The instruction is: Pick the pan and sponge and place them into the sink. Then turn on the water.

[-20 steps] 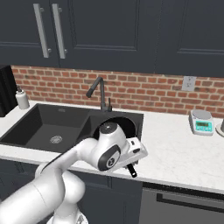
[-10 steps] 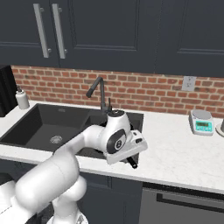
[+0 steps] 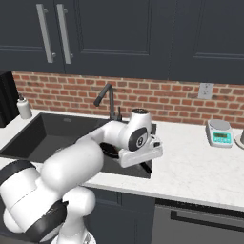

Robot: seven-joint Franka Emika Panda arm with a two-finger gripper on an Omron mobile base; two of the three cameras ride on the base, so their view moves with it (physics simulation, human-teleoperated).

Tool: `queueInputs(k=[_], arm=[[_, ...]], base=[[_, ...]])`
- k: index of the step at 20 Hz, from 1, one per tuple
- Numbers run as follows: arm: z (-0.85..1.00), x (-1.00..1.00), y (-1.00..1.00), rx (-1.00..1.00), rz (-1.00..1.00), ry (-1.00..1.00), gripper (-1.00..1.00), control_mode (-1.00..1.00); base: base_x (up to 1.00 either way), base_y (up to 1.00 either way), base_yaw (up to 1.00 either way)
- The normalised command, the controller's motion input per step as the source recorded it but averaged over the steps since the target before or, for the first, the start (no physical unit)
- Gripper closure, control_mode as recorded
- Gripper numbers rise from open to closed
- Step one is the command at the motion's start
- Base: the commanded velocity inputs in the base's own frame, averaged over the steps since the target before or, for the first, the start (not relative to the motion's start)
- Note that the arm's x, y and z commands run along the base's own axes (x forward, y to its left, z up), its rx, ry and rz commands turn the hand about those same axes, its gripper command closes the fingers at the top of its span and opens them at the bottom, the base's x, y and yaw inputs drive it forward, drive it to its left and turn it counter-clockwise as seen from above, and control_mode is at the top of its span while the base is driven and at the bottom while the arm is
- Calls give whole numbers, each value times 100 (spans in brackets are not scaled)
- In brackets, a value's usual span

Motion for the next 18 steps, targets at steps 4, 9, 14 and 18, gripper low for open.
queueInputs(k=[4,9,14,18], arm=[[0,27,0,10,3,0,100,-100],[-1,19,4,8,5,0,100,-100],[-4,25,17,4,5,0,100,-100],[-12,13,16,2,5,0,100,-100]], base=[[0,0,0],[0,0,0],[0,0,0],[0,0,0]])
